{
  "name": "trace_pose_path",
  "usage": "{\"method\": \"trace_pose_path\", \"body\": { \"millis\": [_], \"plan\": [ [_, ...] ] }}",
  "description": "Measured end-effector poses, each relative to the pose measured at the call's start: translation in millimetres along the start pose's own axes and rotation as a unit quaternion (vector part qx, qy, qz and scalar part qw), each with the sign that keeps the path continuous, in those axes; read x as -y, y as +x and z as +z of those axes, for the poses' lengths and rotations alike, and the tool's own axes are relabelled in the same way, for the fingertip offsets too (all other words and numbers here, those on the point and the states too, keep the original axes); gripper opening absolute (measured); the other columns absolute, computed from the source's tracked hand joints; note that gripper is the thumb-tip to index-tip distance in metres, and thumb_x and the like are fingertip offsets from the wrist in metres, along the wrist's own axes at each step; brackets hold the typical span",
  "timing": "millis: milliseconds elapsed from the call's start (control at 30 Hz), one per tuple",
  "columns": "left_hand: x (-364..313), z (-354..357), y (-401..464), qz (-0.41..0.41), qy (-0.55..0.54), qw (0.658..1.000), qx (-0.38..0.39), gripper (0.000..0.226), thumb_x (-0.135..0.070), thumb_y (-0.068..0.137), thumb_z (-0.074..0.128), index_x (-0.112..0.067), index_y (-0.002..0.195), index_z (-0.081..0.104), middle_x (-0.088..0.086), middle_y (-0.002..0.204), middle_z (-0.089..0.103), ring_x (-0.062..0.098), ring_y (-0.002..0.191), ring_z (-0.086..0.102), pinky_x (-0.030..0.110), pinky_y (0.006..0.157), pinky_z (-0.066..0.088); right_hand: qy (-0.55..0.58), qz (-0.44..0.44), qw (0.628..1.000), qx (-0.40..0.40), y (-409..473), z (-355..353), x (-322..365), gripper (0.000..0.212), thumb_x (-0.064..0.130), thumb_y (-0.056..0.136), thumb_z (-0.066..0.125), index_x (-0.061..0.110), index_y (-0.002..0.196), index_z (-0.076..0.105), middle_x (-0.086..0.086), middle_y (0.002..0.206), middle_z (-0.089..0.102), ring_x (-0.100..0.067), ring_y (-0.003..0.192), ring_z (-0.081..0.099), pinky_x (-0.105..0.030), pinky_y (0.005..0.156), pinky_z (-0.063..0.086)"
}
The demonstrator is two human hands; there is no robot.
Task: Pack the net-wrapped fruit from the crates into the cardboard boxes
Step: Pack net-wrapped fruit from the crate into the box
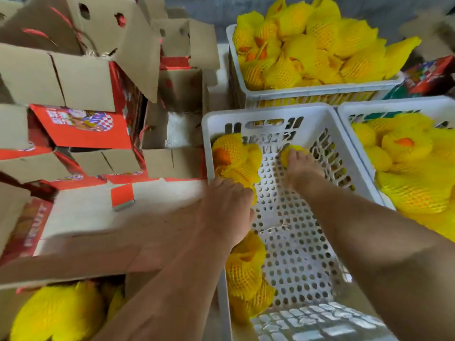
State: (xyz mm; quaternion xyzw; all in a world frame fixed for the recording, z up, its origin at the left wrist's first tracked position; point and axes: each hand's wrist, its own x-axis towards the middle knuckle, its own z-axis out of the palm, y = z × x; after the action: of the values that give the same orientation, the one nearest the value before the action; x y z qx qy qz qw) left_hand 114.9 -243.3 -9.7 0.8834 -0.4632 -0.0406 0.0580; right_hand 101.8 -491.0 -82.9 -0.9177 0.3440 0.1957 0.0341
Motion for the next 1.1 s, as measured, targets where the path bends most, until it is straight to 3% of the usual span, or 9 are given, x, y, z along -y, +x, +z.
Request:
{"method": "trace_pose_path", "body": {
  "millis": [100,200,367,467,633,767,900,1033,1100],
  "plan": [
    [-1.9,-4.0,-1.2,-0.003,0.018,1.0,0.006,0.021,-0.036,0.093,0.056,-0.026,0.1,0.073,-0.004,0.093,0.07,0.022,0.098,0.06,0.04,0.099,0.042,-0.019,-0.019,0.999,-0.047,17.2,10.3,-7.0,0.066,0.022,0.094,0.057,0.017,0.146,0.016,-0.013,0.161,0.01,-0.035,0.15,0.012,-0.048,0.117,0.03],
    [-4.0,-5.8,-0.7,-0.014,0.043,0.998,0.037,0.026,-0.038,0.097,0.048,-0.027,0.107,0.07,-0.005,0.102,0.07,0.021,0.105,0.058,0.04,0.104,0.038,0.069,-0.026,0.995,-0.066,26.4,13.9,-7.2,0.051,0.017,0.094,0.057,0.015,0.135,0.027,-0.013,0.145,0.035,-0.036,0.134,0.036,-0.049,0.109,0.042],
    [-5.9,-7.9,1.7,-0.018,0.07,0.995,0.064,0.029,-0.042,0.1,0.044,-0.029,0.112,0.067,-0.006,0.11,0.068,0.02,0.109,0.056,0.039,0.104,0.035,0.119,0.047,0.992,-0.008,18.8,22.7,-5.4,0.07,0.042,0.095,0.06,0.015,0.15,0.026,-0.011,0.151,0.021,-0.039,0.139,0.023,-0.054,0.108,0.042],
    [-6.7,-7.6,2.6,-0.021,0.082,0.994,0.074,0.033,-0.047,0.102,0.04,-0.028,0.116,0.063,-0.006,0.115,0.068,0.021,0.111,0.055,0.04,0.105,0.034,0.176,-0.004,0.984,-0.012,5.8,25.3,-7.3,0.062,0.047,0.092,0.062,0.019,0.144,0.043,-0.012,0.142,0.047,-0.038,0.133,0.042,-0.048,0.106,0.044],
    [-7.6,-4.1,2.1,-0.031,0.075,0.995,0.057,0.088,-0.078,0.096,0.027,-0.018,0.16,0.024,0.002,0.126,0.069,0.026,0.121,0.058,0.041,0.109,0.033,0.609,-0.088,0.787,0.044,-53.2,4.0,14.4,0.028,0.05,0.091,0.068,0.036,0.115,0.073,0.004,0.11,0.076,-0.015,0.099,0.073,-0.041,0.089,0.059],
    [-6.1,-2.1,0.1,-0.035,0.055,0.998,0.02,0.112,-0.091,0.084,0.031,-0.012,0.162,0.016,0.008,0.117,0.073,0.027,0.117,0.062,0.041,0.112,0.035,0.733,-0.108,0.656,0.145,-92.2,-3.5,30.0,0.04,0.05,0.091,0.068,0.022,0.118,0.072,-0.016,0.118,0.072,-0.035,0.107,0.071,-0.053,0.09,0.058],
    [-3.9,1.4,0.5,-0.031,0.02,0.999,-0.012,0.098,-0.094,0.08,0.03,-0.024,0.147,0.035,0.001,0.112,0.074,0.024,0.11,0.064,0.04,0.102,0.038,0.736,-0.085,0.67,0.038,-108.3,-6.8,28.9,0.03,0.045,0.1,0.061,0.021,0.107,0.077,-0.014,0.106,0.075,-0.035,0.104,0.071,-0.059,0.094,0.056],
    [-3.2,4.2,0.7,-0.033,-0.02,0.999,-0.033,0.093,-0.097,0.078,0.024,-0.027,0.135,0.045,-0.002,0.107,0.074,0.022,0.104,0.064,0.04,0.097,0.039,0.655,-0.135,0.737,-0.102,-119.1,-3.1,29.2,0.013,0.044,0.093,0.067,0.038,0.094,0.078,0.006,0.103,0.068,-0.005,0.105,0.062,-0.033,0.092,0.054],
    [-2.4,4.3,0.6,-0.028,-0.022,0.999,-0.041,0.091,-0.097,0.08,0.024,-0.027,0.135,0.046,-0.002,0.104,0.074,0.022,0.101,0.065,0.04,0.094,0.04,0.605,-0.151,0.765,-0.163,-118.7,-0.3,29.2,0.004,0.046,0.091,0.07,0.043,0.094,0.072,0.012,0.101,0.064,-0.006,0.107,0.057,-0.028,0.088,0.05]
  ]
}}
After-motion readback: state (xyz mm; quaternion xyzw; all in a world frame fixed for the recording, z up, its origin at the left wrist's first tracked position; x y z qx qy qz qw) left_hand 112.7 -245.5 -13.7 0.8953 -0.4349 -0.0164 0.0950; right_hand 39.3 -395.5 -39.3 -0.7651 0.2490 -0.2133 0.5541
